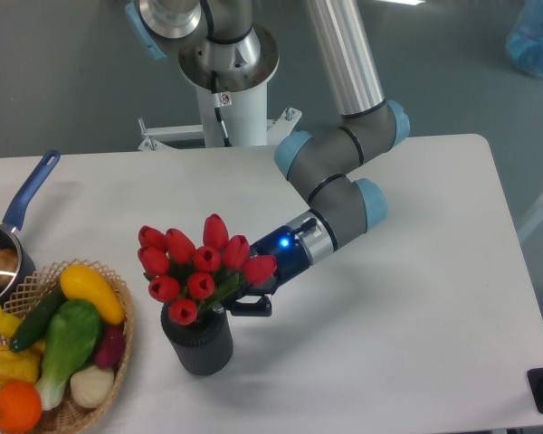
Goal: Insert the flowers into the vase
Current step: 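Push the tulip stems down into the vase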
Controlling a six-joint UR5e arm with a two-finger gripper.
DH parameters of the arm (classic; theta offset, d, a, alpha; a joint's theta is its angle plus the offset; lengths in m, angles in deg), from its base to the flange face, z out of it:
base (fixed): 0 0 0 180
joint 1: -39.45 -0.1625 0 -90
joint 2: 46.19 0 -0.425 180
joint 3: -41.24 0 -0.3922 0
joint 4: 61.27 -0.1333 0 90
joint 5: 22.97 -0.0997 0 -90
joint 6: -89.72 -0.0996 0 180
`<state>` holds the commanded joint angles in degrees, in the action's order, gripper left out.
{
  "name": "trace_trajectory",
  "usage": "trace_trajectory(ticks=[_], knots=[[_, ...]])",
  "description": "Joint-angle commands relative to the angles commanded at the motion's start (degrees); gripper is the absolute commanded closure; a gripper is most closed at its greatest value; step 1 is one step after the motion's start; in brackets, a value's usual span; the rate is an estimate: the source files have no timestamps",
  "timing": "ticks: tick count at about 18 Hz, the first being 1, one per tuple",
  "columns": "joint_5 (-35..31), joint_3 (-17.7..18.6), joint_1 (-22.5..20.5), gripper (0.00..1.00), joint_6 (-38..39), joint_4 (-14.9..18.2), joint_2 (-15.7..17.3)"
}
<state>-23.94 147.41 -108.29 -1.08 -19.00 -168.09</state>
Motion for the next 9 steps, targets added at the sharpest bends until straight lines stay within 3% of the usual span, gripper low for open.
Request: trace_trajectory(ticks=[9], knots=[[-0.2,0.0,0.0,0.98,0.0,0.0,-0.1]])
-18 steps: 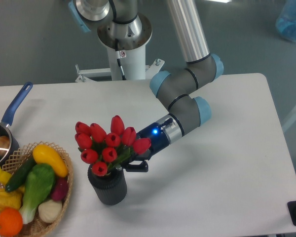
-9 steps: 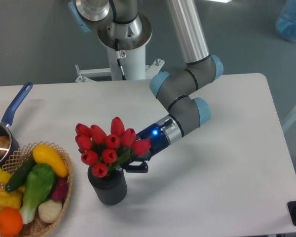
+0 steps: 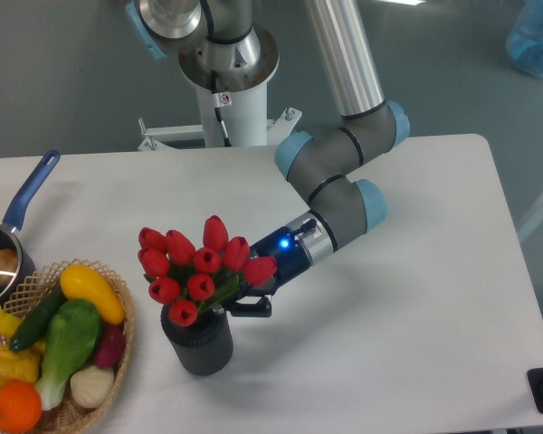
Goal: Insert the flowers into the vase
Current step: 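Push the tulip stems down into the vase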
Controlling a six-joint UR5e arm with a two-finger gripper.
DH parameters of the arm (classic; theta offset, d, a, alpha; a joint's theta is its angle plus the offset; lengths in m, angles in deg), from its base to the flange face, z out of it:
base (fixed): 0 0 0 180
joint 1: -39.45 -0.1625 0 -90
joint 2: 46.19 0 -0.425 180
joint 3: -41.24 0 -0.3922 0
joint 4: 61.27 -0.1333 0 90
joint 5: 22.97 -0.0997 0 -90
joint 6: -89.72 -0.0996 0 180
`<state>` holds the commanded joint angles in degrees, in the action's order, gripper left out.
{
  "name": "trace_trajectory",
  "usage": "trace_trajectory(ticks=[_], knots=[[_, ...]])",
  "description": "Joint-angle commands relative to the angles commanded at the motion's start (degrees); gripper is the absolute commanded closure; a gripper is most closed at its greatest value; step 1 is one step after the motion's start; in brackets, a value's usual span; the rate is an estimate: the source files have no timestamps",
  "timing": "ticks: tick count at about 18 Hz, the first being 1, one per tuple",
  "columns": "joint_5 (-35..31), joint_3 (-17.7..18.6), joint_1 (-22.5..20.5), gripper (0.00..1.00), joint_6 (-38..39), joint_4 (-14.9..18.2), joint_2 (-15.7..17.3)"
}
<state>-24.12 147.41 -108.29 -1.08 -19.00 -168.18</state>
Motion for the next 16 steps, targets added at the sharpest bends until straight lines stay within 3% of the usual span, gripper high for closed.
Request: trace_trajectory(ticks=[9,16], knots=[[-0.1,0.0,0.0,0.95,0.0,0.0,0.0],[-0.1,0.0,-0.1,0.83,0.0,0.0,0.2]])
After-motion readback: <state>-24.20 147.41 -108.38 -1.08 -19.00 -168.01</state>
